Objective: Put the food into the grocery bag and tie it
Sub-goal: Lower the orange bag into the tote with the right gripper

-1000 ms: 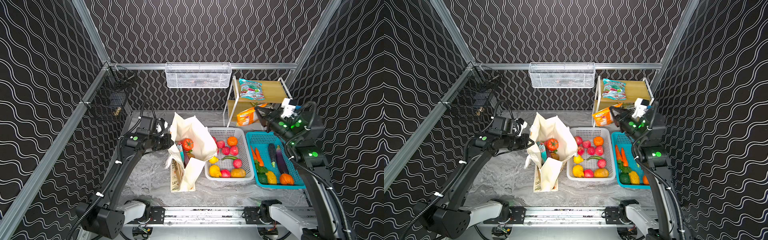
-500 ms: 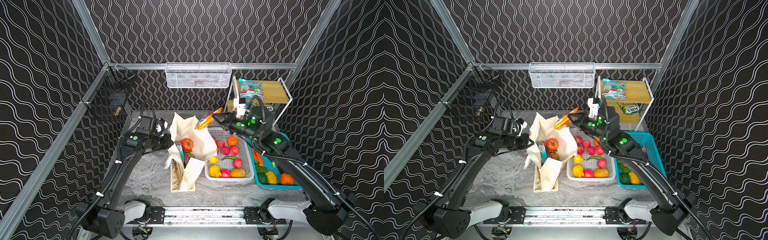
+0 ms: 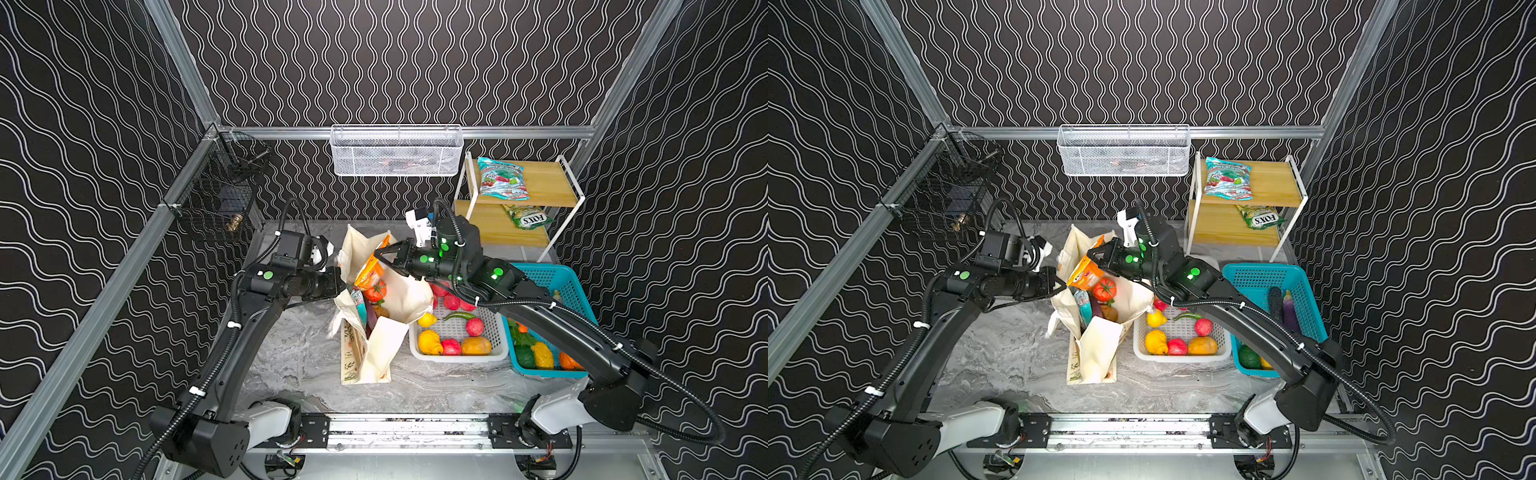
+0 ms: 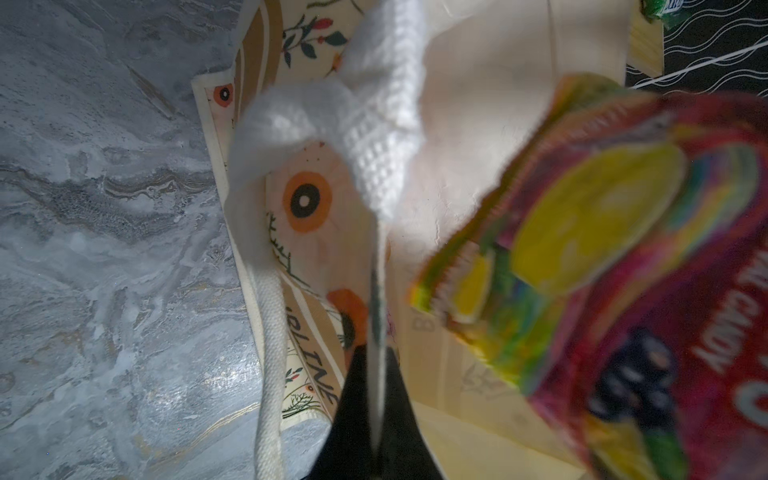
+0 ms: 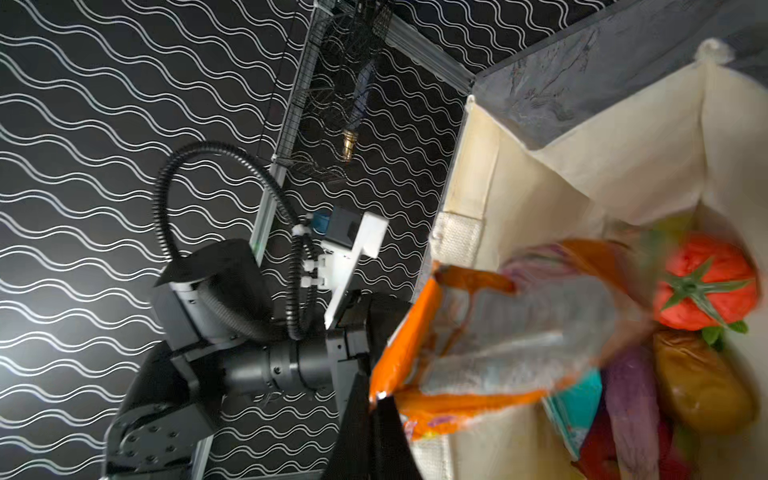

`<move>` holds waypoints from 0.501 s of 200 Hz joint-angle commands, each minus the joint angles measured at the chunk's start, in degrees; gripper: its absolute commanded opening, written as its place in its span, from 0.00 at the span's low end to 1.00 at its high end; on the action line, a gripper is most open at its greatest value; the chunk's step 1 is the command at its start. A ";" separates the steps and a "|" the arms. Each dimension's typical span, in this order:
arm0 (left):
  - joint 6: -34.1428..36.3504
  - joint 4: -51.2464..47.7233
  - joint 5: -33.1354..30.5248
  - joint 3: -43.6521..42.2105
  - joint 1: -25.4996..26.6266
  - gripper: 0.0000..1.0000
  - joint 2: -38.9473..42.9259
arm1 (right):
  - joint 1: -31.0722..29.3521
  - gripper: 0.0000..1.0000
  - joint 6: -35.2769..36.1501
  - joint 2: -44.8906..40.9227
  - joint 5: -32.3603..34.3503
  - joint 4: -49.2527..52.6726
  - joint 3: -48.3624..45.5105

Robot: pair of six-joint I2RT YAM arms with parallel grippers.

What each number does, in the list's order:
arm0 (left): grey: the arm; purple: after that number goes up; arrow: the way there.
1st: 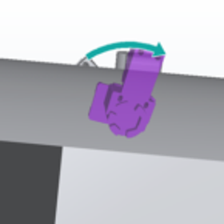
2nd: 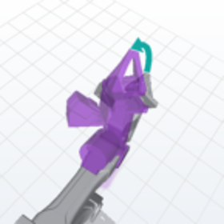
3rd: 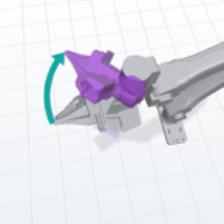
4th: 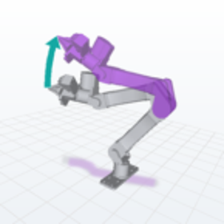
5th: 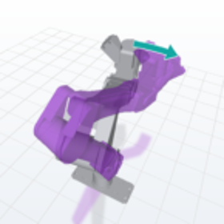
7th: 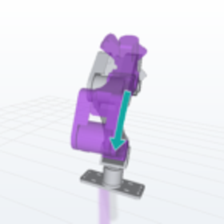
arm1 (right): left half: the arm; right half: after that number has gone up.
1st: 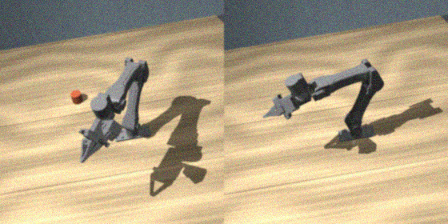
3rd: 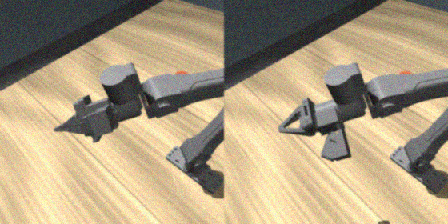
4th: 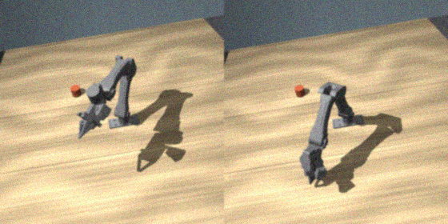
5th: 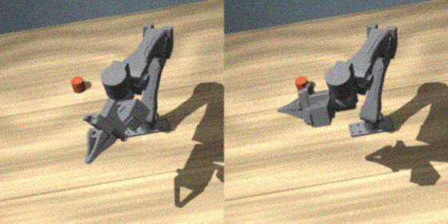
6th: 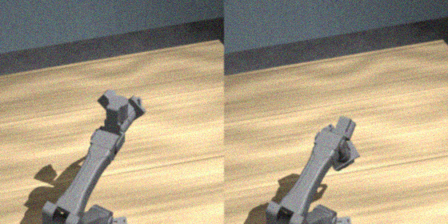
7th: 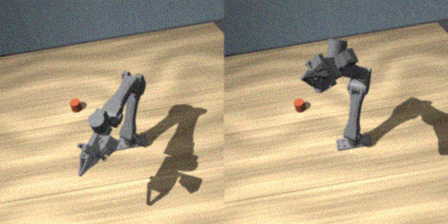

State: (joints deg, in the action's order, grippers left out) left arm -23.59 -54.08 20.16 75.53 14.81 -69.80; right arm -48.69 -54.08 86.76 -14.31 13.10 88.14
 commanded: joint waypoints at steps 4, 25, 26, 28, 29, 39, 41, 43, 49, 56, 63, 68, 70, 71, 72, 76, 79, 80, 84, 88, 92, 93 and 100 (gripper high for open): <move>1.45 -1.29 0.41 0.50 0.03 0.00 0.50 | -0.27 0.00 1.78 2.94 -1.66 -0.75 0.53; 1.26 -1.12 0.54 0.67 -0.04 0.00 0.54 | -0.64 0.00 2.74 6.31 -2.36 0.85 1.16; 1.22 -1.11 0.56 0.67 -0.09 0.00 0.54 | -0.63 0.00 2.75 6.44 -2.47 0.90 1.16; 1.19 -1.11 0.57 0.74 -0.12 0.00 0.63 | -0.62 0.00 2.76 6.74 -2.48 0.99 1.11; 1.19 -1.07 0.58 0.80 -0.08 0.00 0.59 | -0.67 0.00 2.76 6.84 -2.57 1.02 1.09; 1.17 -0.79 0.67 0.78 -0.08 0.00 0.58 | -0.86 0.00 2.84 8.13 -2.74 1.39 1.07; 1.18 -0.83 0.67 0.83 -0.10 0.00 0.55 | -0.88 0.00 2.89 8.44 -2.81 1.57 1.11; 1.18 -0.82 0.67 0.85 -0.10 0.00 0.54 | -0.88 0.00 2.91 8.56 -2.87 1.66 1.14; 1.18 -0.84 0.67 0.98 0.01 0.00 0.53 | -1.04 0.00 3.09 9.33 -2.92 2.19 1.39; 1.25 -1.00 0.67 1.06 -0.02 0.00 0.55 | -1.21 0.00 3.36 10.24 -3.00 2.76 1.66; 1.27 -1.14 0.67 1.11 -0.06 0.00 0.41 | -1.32 0.00 3.61 11.04 -3.02 3.33 1.92; 1.33 -1.13 0.67 1.11 0.02 0.00 0.45 | -1.45 0.00 3.67 11.52 -3.16 3.62 2.14; 1.35 -1.11 0.71 1.11 -0.03 0.00 0.52 | -1.49 0.00 3.78 11.73 -3.18 3.73 2.20; 1.35 -1.11 0.73 1.11 -0.03 0.00 0.49 | -1.49 0.00 3.79 11.83 -3.27 3.75 2.25; 1.36 -1.11 0.74 1.11 -0.04 0.00 0.47 | -1.50 0.00 3.80 11.93 -3.27 3.81 2.28; 1.31 -1.04 0.75 1.07 0.01 0.00 0.49 | -1.56 0.00 3.89 12.27 -3.32 3.98 2.37; 1.26 -1.07 0.75 1.03 -0.04 0.00 0.53 | -1.65 0.00 3.97 12.48 -3.40 4.07 2.46; 1.27 -1.05 0.75 1.03 -0.04 0.00 0.58 | -1.66 0.00 3.98 12.56 -3.42 4.14 2.51; 1.26 -1.03 0.67 1.03 -0.05 0.00 0.55 | -1.72 0.00 4.07 12.84 -3.47 4.27 2.63; 1.35 -1.07 0.67 1.03 -0.03 0.00 0.55 | -1.76 0.00 4.14 13.17 -3.45 4.37 2.78; 1.32 -1.16 0.67 1.03 -0.06 0.00 0.55 | -1.85 0.00 4.29 13.40 -3.52 4.46 2.87; 1.34 -1.13 0.67 1.07 -0.09 0.00 0.55 | -1.80 0.00 4.31 13.46 -3.53 4.51 2.89; 1.35 -1.20 0.66 1.11 -0.03 0.00 0.54 | -1.94 0.00 4.47 13.89 -3.62 4.64 2.92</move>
State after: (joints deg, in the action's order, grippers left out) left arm -23.59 -54.61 20.18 76.09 14.79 -69.54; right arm -50.26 -51.05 99.55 -16.86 17.32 90.13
